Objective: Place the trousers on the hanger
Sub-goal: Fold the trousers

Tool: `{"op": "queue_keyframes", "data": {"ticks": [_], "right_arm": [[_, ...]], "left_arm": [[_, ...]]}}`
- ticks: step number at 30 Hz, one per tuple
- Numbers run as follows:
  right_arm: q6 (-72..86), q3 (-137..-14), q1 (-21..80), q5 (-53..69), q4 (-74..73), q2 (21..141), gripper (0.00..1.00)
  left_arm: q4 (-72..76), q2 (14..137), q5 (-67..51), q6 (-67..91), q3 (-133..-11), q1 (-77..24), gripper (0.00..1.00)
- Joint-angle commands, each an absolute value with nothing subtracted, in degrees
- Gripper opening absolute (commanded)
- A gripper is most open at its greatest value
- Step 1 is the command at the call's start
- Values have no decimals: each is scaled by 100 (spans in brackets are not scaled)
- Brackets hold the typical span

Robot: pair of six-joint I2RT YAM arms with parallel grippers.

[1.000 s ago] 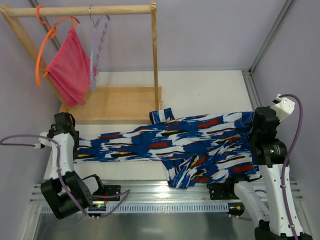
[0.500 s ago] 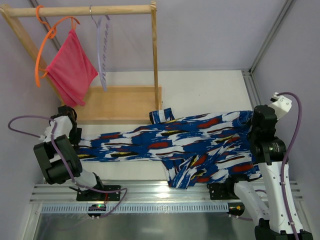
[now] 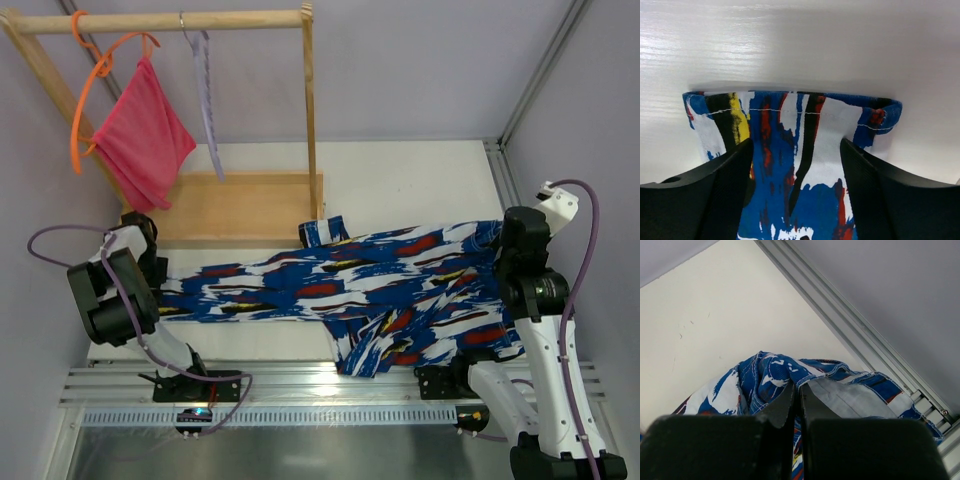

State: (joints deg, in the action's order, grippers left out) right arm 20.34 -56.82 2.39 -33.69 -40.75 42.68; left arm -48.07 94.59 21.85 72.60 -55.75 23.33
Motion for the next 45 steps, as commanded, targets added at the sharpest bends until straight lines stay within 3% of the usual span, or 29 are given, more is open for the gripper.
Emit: {"op": "queue_keyframes", "data": {"ticks": [1,3,4,6,10,13,31,45], "right_arm": [[2039,-5959,211,-3393,-3736,4289,4],[2004,-5959,220,-3349,-3709,4289,4],[1995,-5968,220,-3305,-3700,4280,4],[1969,-5968,220,-3296,-3691,4263,4],[1916,-5994,220,-3287,-3700,4245,4],[1925,-6029,211,-3243,-3718,4271,4],[1969,-6143,220,-3234,-3901,4350,4],[1802,-7934,220,-1811,-4815,4008,4]], "left_arm": [[-4544,9746,2162,7199,-5555,2329,68],[-4474,9808,2118,7189,-5502,2329,60],[-4448,9817,2118,7181,-5476,2338,42],[-4473,9800,2144,7181,-5440,2338,14],[-4798,9537,2530,7242,-5519,2303,13],[-4790,9177,2742,7189,-5476,2303,1],[-5230,7990,3217,7401,-5493,2320,0],[-5554,4679,3366,7224,-6055,2320,0]]}}
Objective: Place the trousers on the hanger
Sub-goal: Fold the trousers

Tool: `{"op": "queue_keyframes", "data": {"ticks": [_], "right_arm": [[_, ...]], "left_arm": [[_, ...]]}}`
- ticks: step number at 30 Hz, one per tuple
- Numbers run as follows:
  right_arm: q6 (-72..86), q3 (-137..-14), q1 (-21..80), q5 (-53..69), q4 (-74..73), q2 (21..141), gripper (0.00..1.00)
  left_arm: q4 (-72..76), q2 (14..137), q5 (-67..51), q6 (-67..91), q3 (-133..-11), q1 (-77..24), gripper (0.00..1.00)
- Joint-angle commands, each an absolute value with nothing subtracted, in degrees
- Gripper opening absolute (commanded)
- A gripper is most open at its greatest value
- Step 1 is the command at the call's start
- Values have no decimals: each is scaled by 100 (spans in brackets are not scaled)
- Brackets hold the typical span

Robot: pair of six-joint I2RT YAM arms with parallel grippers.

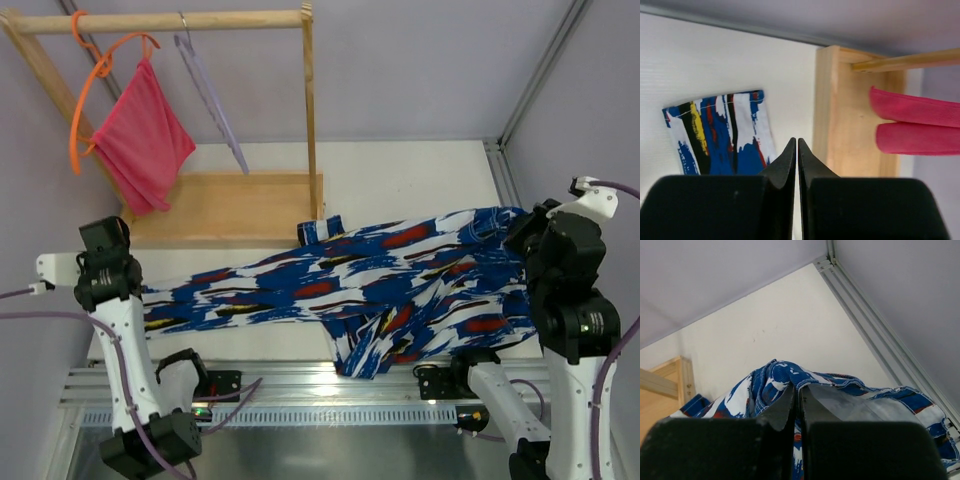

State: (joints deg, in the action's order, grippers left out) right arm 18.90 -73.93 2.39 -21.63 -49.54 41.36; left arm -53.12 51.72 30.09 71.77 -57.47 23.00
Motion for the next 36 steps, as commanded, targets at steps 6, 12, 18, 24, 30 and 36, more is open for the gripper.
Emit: {"op": "queue_keyframes", "data": {"ticks": [6,12,18,24,30,36], "right_arm": [[1810,-9102,220,-1240,-5229,3771,4],[1995,-10458,220,-914,-5792,3709,4],[1837,-10556,220,-1527,-5389,3796,4],[1837,-9969,220,-1223,-5661,4281,4],[2065,-8359,220,-1020,-4896,3437,3],[2057,-7647,220,-923,-4659,3454,4]], "left_arm": [[-6002,3991,3630,7392,-6670,2320,0],[-6539,3701,3946,7278,-7521,2312,1],[-6478,3919,3806,7040,-7857,2312,1],[-5548,4131,2086,5882,-7068,2311,10],[-5283,4034,1020,6125,-5109,2285,56],[-4676,4937,1379,6600,-4289,1856,59]]}}
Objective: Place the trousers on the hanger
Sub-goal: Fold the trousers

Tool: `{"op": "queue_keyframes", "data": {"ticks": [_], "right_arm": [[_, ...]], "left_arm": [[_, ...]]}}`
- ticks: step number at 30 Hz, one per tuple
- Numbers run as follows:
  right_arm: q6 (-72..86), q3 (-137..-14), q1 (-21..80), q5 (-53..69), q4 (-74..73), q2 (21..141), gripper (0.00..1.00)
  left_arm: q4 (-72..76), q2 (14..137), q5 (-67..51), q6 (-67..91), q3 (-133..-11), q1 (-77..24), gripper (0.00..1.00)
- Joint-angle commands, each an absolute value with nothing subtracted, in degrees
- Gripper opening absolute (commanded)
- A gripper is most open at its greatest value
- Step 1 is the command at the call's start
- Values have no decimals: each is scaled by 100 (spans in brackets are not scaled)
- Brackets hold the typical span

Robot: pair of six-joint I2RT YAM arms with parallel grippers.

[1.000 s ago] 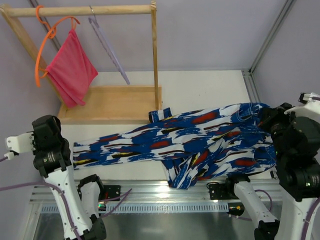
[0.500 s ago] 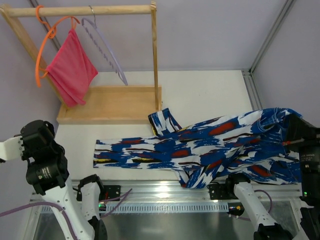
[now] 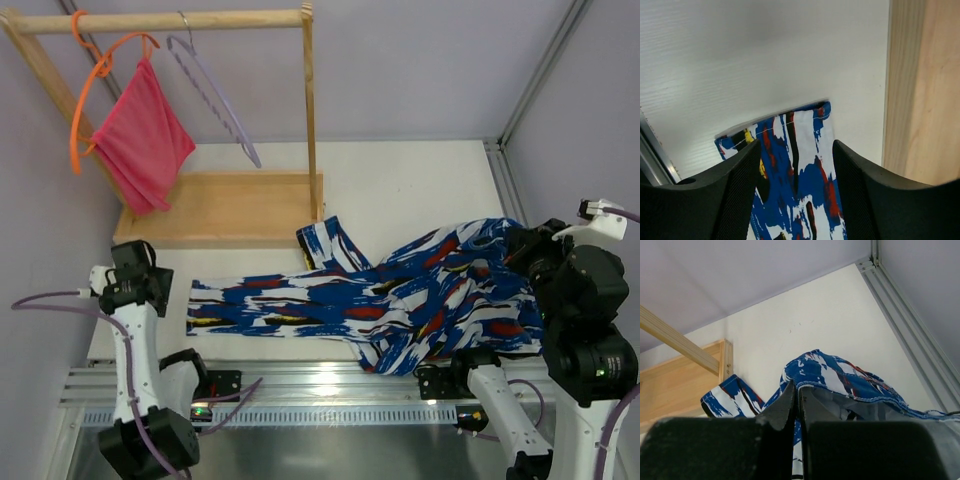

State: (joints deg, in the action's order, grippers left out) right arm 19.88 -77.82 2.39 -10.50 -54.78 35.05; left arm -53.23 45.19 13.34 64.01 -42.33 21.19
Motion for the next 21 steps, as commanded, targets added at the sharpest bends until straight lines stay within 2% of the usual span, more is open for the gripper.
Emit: {"op": "queue_keyframes", "data": {"ticks": [1,3,5,11,21], "right_arm": [[2057,-7490,211,-940,-4615,3445,4],[2048,-7340,220,-941,-4483,3428,4],[2048,-7172,220,-906,-4386,3428,4],[2030,-7031,211,-782,-4237,3463,3],[1890,-6750,228,-835,-4069,3515,4]], "left_arm": [[-4728,5392,1545,6688,-4367,1715,60],[-4851,5921,2002,6863,-4683,1285,62],[-4948,6613,2013,7030,-4851,1143,65],[-5000,7785,1915,7601,-5132,1011,64],[-4852,8515,2109,8077,-5379,695,64]]}}
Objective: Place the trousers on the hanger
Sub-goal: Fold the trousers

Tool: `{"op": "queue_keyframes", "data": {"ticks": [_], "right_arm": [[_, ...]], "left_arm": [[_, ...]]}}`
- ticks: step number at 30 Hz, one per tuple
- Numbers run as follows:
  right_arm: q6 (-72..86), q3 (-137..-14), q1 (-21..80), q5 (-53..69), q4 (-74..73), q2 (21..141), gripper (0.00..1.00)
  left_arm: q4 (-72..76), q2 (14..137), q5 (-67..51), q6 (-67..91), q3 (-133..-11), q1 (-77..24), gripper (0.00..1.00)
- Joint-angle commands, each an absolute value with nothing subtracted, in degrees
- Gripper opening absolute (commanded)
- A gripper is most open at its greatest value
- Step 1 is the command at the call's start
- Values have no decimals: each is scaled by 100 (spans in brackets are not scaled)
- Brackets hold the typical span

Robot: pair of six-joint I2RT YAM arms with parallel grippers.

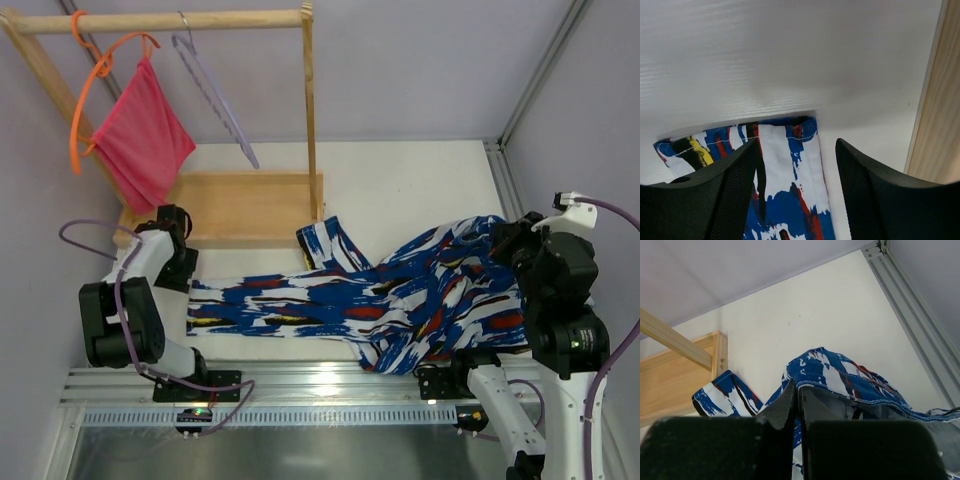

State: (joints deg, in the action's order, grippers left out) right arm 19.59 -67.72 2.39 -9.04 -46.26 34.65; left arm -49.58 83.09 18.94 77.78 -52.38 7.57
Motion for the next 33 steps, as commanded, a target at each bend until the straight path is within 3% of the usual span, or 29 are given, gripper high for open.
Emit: {"op": "queue_keyframes", "data": {"ticks": [1,8,14,17,21,24,33], "right_arm": [[1898,-6715,220,-861,-4061,3524,4],[1907,-6601,211,-835,-3999,3560,4],[1846,-6653,220,-923,-4043,3568,4],[1828,-6653,220,-949,-4043,3577,4],[1828,-6688,220,-958,-4113,3709,4],[1828,-6759,220,-984,-4245,3806,4],[1828,-7276,220,-1906,-4939,3849,4]], "left_arm": [[-4860,8595,2083,8068,-5379,677,64],[-4457,9088,1881,8226,-5125,527,63],[-4465,9491,2021,8235,-5089,457,56],[-4386,9519,2065,8253,-4931,457,40],[-4508,9343,2310,8200,-4878,466,5],[-4737,8948,2504,8078,-4948,483,0],[-5334,6691,3391,7603,-5387,835,0]]}}
